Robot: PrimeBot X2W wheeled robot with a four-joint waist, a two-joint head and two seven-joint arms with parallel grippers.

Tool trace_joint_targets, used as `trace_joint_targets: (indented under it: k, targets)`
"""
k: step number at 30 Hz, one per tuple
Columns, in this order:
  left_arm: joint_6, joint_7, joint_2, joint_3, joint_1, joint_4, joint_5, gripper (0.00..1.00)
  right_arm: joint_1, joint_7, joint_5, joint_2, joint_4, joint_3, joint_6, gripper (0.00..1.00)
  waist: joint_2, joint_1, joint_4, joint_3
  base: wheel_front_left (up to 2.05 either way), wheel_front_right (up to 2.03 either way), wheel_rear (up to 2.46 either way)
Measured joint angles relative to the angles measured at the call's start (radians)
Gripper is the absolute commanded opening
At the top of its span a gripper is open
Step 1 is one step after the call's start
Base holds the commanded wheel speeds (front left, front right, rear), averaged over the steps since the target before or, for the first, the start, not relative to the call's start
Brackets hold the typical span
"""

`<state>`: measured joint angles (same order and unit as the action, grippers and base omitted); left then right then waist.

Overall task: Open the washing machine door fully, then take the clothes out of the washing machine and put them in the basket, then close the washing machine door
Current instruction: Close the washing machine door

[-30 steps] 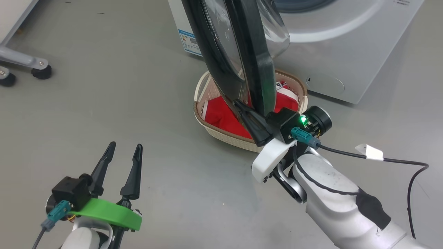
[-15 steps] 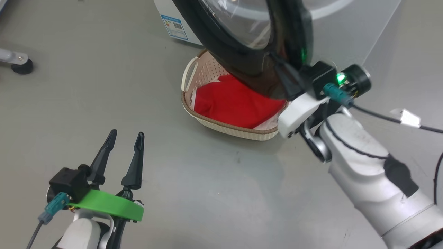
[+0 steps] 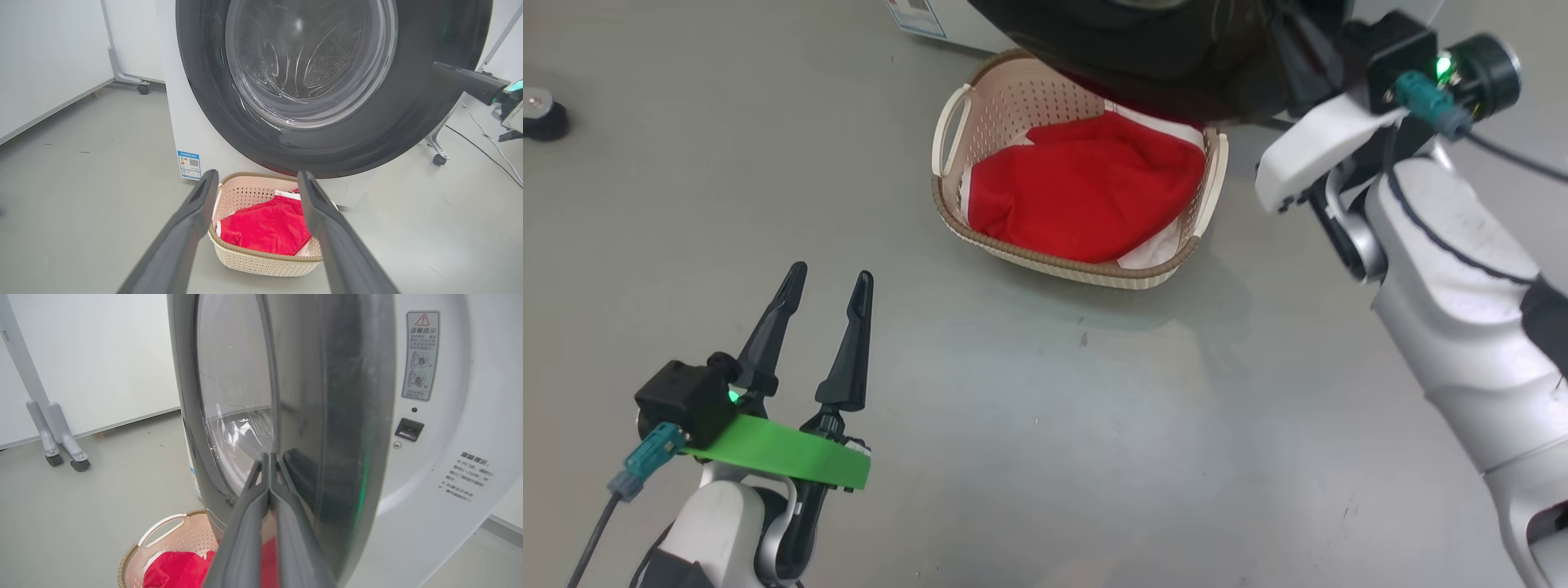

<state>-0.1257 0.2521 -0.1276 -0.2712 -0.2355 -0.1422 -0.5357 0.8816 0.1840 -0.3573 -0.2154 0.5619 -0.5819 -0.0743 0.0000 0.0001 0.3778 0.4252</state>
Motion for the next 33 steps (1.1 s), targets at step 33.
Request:
trace_joint_targets:
  k: [33]
  targets:
    - [0.000,0.000,0.022,-0.029,-0.096,0.001,-0.045,1.00,0.401,-0.120,0.091,-0.111,0.145,0.045,-0.006,0.00,0.0000,0.0000,0.040,0.166,0.00,0.00,0.00]
